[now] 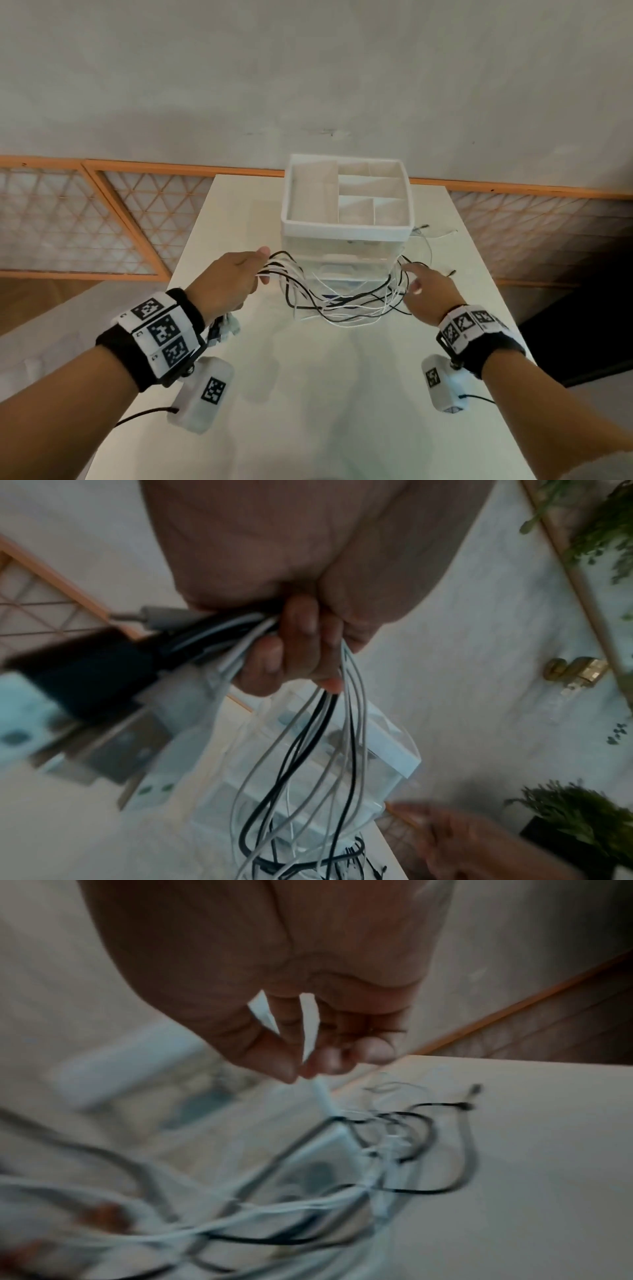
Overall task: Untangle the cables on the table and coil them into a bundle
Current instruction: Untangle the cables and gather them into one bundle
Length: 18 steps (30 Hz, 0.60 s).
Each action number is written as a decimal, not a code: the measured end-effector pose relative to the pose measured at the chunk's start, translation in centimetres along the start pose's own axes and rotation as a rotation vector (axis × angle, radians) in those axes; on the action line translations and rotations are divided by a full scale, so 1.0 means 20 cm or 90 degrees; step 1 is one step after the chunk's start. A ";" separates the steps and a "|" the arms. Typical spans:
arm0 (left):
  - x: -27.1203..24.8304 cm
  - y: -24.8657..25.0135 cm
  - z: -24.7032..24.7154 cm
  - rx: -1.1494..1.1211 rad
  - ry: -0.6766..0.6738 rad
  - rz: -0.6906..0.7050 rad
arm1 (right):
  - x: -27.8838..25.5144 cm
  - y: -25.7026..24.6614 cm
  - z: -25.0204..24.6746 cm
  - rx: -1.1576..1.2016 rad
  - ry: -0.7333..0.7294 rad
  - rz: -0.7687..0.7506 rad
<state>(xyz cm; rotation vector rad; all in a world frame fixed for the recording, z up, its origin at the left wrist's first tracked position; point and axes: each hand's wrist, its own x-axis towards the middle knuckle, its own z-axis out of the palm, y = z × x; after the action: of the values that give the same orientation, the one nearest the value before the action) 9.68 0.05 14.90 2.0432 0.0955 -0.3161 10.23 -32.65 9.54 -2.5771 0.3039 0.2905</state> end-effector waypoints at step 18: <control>-0.17 -0.15 0.12 0.440 -0.185 0.086 | -0.08 0.06 0.26 0.000 0.120 -0.053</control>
<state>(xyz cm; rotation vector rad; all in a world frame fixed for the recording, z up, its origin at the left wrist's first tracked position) 5.37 -0.47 12.06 2.6369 -0.3793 -0.6195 7.53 -30.77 5.03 -2.6139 0.2629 0.0176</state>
